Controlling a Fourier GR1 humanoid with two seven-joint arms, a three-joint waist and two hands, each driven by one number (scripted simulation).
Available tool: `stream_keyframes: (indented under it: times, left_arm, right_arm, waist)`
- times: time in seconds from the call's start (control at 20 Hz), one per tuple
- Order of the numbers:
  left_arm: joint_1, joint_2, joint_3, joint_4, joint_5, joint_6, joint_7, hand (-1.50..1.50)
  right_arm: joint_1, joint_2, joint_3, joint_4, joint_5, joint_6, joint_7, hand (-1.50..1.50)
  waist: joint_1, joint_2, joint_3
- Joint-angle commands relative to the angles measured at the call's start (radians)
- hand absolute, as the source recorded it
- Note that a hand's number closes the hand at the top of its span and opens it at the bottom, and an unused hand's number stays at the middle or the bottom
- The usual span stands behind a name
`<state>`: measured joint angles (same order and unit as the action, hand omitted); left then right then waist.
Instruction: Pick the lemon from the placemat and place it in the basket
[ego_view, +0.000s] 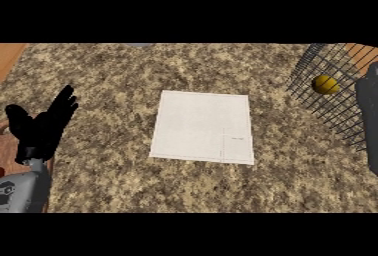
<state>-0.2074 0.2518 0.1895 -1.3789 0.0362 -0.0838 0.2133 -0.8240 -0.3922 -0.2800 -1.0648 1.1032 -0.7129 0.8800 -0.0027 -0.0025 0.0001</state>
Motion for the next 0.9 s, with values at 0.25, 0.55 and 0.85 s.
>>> stream_keyframes:
  times: [0.25,0.55,0.85]
  left_arm:
    - [0.045,0.023,0.026,-0.018,0.013,-0.014,-0.002,0.00]
    - [0.034,0.042,0.052,-0.040,0.028,-0.003,0.050,0.00]
    - [0.005,0.022,0.025,-0.046,0.011,0.006,0.056,0.00]
  right_arm:
    - [0.215,0.024,-0.147,-0.413,-0.111,-0.088,0.068,-1.50]
    - [0.539,-0.015,-0.208,-0.799,-0.345,0.137,0.067,-1.50]
    - [0.863,0.016,-0.279,-1.067,-0.595,0.254,0.003,-1.50]
  waist:
    - [-0.035,-0.012,0.000]
    - [-0.055,-0.016,0.001]
    - [-0.045,-0.007,0.001]
